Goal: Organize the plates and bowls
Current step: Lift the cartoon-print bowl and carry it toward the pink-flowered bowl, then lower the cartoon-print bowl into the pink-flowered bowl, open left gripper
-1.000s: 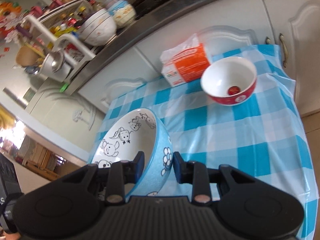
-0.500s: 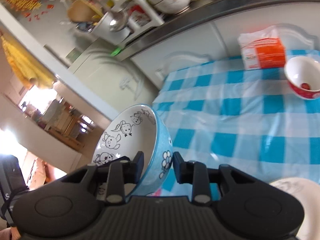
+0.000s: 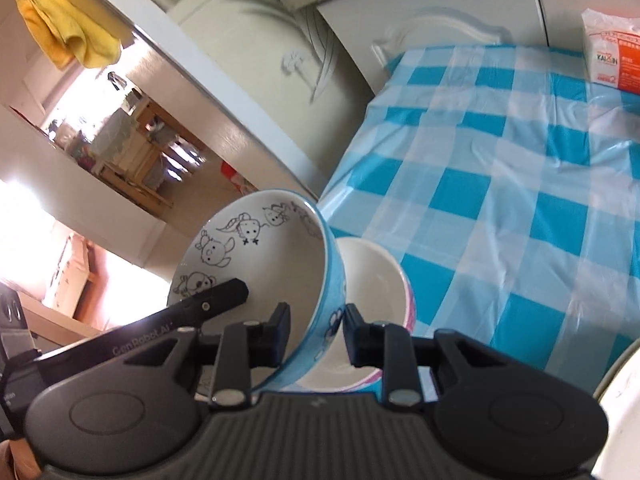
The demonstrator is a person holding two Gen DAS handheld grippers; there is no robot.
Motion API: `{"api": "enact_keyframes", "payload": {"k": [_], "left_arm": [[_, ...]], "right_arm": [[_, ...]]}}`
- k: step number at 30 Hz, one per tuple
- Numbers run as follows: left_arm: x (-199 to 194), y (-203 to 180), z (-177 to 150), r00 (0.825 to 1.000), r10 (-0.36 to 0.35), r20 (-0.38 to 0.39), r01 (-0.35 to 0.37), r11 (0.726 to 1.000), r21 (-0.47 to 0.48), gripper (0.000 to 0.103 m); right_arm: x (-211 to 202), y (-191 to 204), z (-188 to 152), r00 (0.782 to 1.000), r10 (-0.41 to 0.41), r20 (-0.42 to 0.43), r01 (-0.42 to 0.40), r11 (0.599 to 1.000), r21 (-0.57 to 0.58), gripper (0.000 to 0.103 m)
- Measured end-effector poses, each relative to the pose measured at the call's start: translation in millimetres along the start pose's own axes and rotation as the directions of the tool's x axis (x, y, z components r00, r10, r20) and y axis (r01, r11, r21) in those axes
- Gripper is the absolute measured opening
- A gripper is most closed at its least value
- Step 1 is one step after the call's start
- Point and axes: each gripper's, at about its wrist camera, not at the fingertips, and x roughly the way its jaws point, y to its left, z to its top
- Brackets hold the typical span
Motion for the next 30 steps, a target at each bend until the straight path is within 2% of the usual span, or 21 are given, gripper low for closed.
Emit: {"api": "enact_keyframes", "payload": {"k": [10,23,30], "left_arm": [[20,14,-7,0.998,-0.021,-0.057,0.022,1.0,0.022,0.012],[19,16,-10,0.998,-0.032,-0.049,0.036,0.995,0.091,0.012],[21,17,-11,0.998,-0.03,-0.049,0.034,0.996,0.087,0.012]], "right_arm": [[24,-1,-2,0.994,-0.094,-0.054,0.094,0.996,0.0,0.024],[30,-4,-5,0.987,-0.142,-0.077,0.142,0.99,-0.005,0.022],[30,-1,-6,0.985,-0.162,-0.063,0.159,0.986,-0.044,0.022]]}}
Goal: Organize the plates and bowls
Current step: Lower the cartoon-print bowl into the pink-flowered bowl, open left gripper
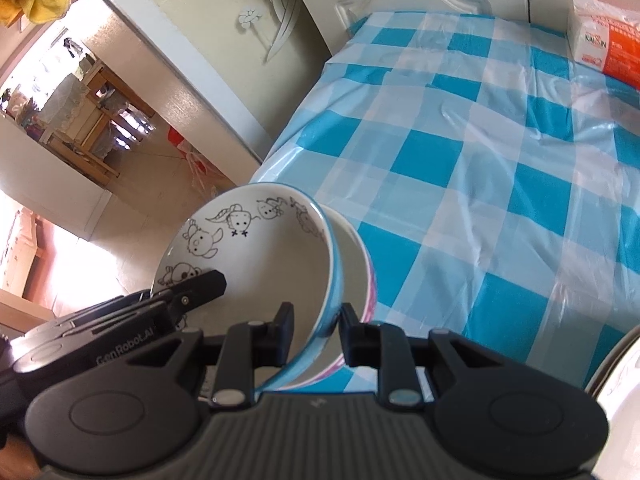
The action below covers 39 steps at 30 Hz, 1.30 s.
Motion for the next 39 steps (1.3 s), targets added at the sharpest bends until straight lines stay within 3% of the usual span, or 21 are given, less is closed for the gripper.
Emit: {"api": "enact_keyframes", "payload": {"k": [4,12,13,14,16,21,24,26,35,39], "left_arm": [[-1,0,-1,1.0,-0.001,-0.001,0.001,1.0,-0.001,0.013],[-6,-1,-2,1.0,0.004,0.012,-0.004,1.0,0.01,0.024],[-9,-2,-2,0.999,0.026,0.031,-0.026,0.999,0.02,0.034],[-11,-3,-2,0.998,0.042,0.05,-0.043,0.999,0.027,0.041],[-15,-1,0,0.996,0.045,0.076,-0.048,0.998,0.039,0.044],[-15,6,0,0.995,0.063,0.072,-0.064,0.998,0.019,0.048],[-15,10,-2,0.994,0.08,0.069,-0.08,0.997,0.003,0.055],[-16,11,-3,0.994,0.088,0.067,-0.088,0.996,-0.005,0.058],[-22,12,-9,0.992,0.105,0.069,-0.105,0.994,-0.011,0.062],[-26,13,-9,0.991,0.114,0.076,-0.113,0.993,-0.017,0.063]], "right_arm": [[0,4,0,1.0,-0.018,0.002,0.018,0.999,-0.043,0.022],[-1,9,-1,0.999,-0.037,0.006,0.038,0.996,-0.08,0.023],[-2,10,-2,0.999,-0.042,0.009,0.042,0.996,-0.084,0.024],[-4,10,-1,0.999,-0.036,0.015,0.037,0.996,-0.085,0.027],[-8,11,1,0.998,-0.057,0.034,0.06,0.994,-0.089,0.04],[-11,5,2,0.997,-0.056,0.045,0.06,0.995,-0.078,0.042],[-11,1,2,0.998,-0.055,0.038,0.057,0.997,-0.06,0.056],[-11,-2,1,0.997,-0.071,0.043,0.074,0.996,-0.052,0.058],[-1,-16,-7,0.992,-0.126,0.029,0.127,0.991,-0.045,0.061],[-5,-23,-7,0.994,-0.101,0.036,0.101,0.995,-0.01,0.063]]}}
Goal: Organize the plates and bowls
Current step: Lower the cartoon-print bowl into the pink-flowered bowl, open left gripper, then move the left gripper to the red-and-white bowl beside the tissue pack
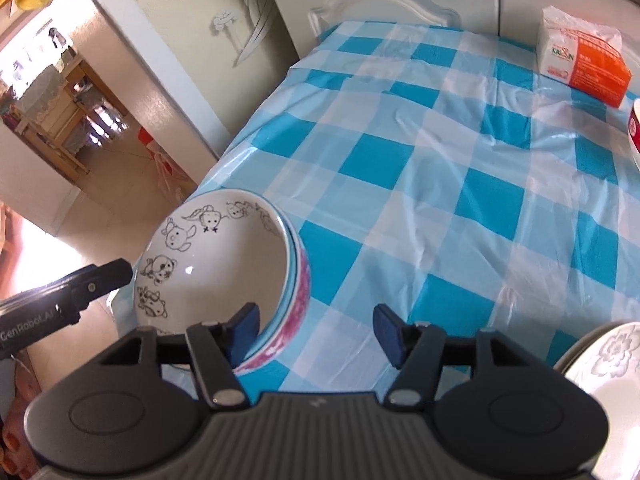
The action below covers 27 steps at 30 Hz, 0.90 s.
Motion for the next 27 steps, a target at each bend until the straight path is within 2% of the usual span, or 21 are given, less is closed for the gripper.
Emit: {"api": "enact_keyframes", "payload": {"k": [2,6,7,11,16,20,24,27], "left_arm": [[-1,0,1,1.0,0.003,0.001,-0.003,1.0,-0.002,0.065],[-5,-2,2,1.0,0.01,0.014,-0.01,1.0,0.01,0.075],[-6,-3,2,1.0,0.012,0.017,-0.013,1.0,0.013,0.08],[-9,-8,1,1.0,0.014,0.025,-0.015,0.999,0.034,0.099],[-13,-16,0,1.0,0.012,0.018,-0.013,0.998,0.059,0.103],[-14,-23,0,1.0,0.008,-0.004,-0.008,0.997,0.079,0.103],[-17,-34,-1,1.0,0.009,-0.02,-0.006,0.994,0.106,0.103],[-21,-43,-2,1.0,0.0,-0.014,0.002,0.992,0.123,0.103]], "right_arm": [[-4,0,1,1.0,0.005,0.015,-0.005,1.0,-0.004,0.063],[-15,1,2,0.999,0.011,0.045,-0.011,1.0,-0.005,0.074],[-17,0,2,0.999,0.009,0.052,-0.008,1.0,-0.006,0.078],[-25,-5,0,0.998,0.006,0.06,-0.006,1.0,0.0,0.082],[-39,-20,-2,0.997,0.007,0.077,-0.009,1.0,0.029,0.093],[-53,-37,-4,0.995,-0.01,0.101,0.004,0.998,0.063,0.095],[-68,-56,-5,0.989,-0.081,0.125,0.069,0.993,0.093,0.102],[-79,-71,-8,0.983,-0.139,0.124,0.125,0.986,0.11,0.102]]}}
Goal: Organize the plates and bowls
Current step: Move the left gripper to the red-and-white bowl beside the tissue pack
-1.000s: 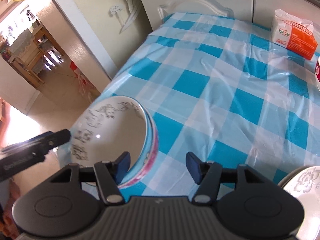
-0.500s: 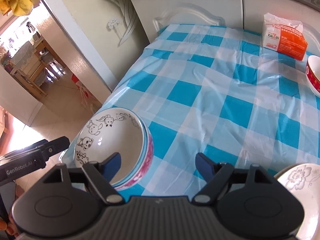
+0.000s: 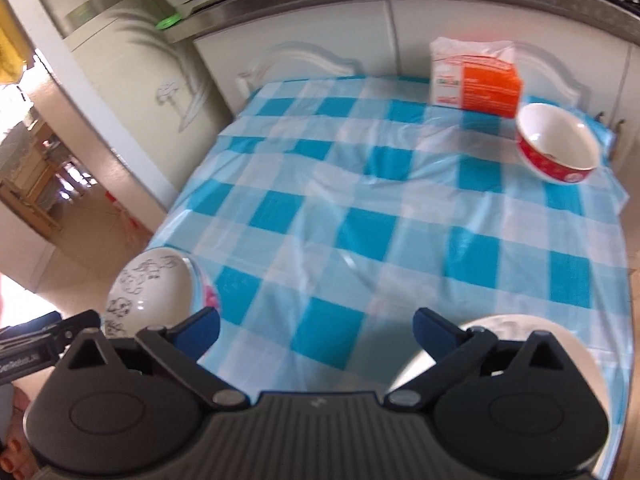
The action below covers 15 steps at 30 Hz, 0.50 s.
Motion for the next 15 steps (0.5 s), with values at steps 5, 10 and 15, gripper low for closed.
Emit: {"api": "enact_keyframes", "payload": {"k": [5,10,15], "left_arm": [[-7,-19,3,1.0,0.008,0.028,-0.009,1.0,0.012,0.103],[-13,-35,8,0.998,-0.02,0.056,0.023,0.998,-0.052,0.103],[-21,-59,14,0.994,-0.034,0.104,0.043,0.996,-0.077,0.103]], "right_arm": [[-17,-25,-4,0.994,-0.103,0.028,0.105,0.994,-0.038,0.102],[-23,-51,-12,0.975,-0.222,0.021,0.223,0.97,-0.099,0.102],[-38,-94,-31,0.982,-0.176,0.065,0.179,0.983,-0.037,0.102]]}}
